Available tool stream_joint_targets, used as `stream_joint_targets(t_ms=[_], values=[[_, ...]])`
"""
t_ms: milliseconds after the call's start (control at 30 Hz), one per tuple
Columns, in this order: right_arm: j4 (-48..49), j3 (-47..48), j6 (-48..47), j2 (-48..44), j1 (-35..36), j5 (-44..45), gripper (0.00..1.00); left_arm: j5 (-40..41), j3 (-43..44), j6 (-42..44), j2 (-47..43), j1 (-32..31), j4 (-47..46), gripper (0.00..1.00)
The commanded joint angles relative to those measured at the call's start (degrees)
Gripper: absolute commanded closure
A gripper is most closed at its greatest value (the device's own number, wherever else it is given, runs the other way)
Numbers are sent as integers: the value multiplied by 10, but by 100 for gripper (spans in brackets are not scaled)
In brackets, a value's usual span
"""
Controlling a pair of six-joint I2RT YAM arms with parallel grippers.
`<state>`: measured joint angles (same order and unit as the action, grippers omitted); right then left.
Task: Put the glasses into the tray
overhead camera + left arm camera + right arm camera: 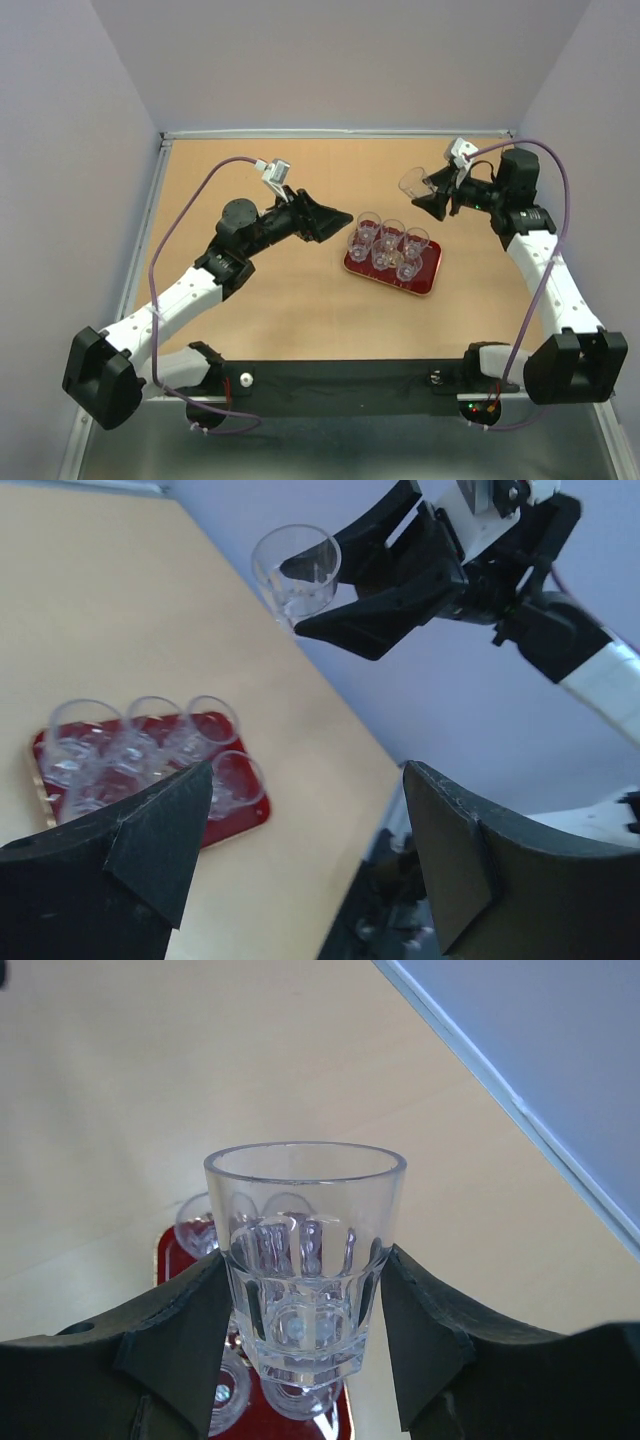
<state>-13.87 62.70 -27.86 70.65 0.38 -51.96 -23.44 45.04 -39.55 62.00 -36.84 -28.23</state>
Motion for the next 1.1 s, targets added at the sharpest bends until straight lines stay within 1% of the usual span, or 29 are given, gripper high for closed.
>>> stream_joint_targets(t_ms=[0, 167, 333, 633, 733, 967, 1067], values=[[4, -30, -17, -49, -1, -126, 75, -99, -21, -146, 16, 4, -133, 15], [-19, -49, -12, -84, -1, -184, 75, -140, -26, -172, 37, 4, -148, 17], [-63, -64, -24, -105, -1, -218, 75, -168, -19, -205, 66, 2, -155, 19], [-128, -81, -62, -134, 8, -219, 75, -178, 23, -228, 136, -25, -156, 25], [-144, -87, -76, -140, 12, -213, 75, -177, 40, -235, 160, -35, -156, 28], [-179, -97, -114, -149, 21, -191, 75, -169, 80, -241, 200, -58, -154, 30], [-192, -95, -129, -152, 24, -181, 75, -168, 96, -238, 219, -66, -142, 33]])
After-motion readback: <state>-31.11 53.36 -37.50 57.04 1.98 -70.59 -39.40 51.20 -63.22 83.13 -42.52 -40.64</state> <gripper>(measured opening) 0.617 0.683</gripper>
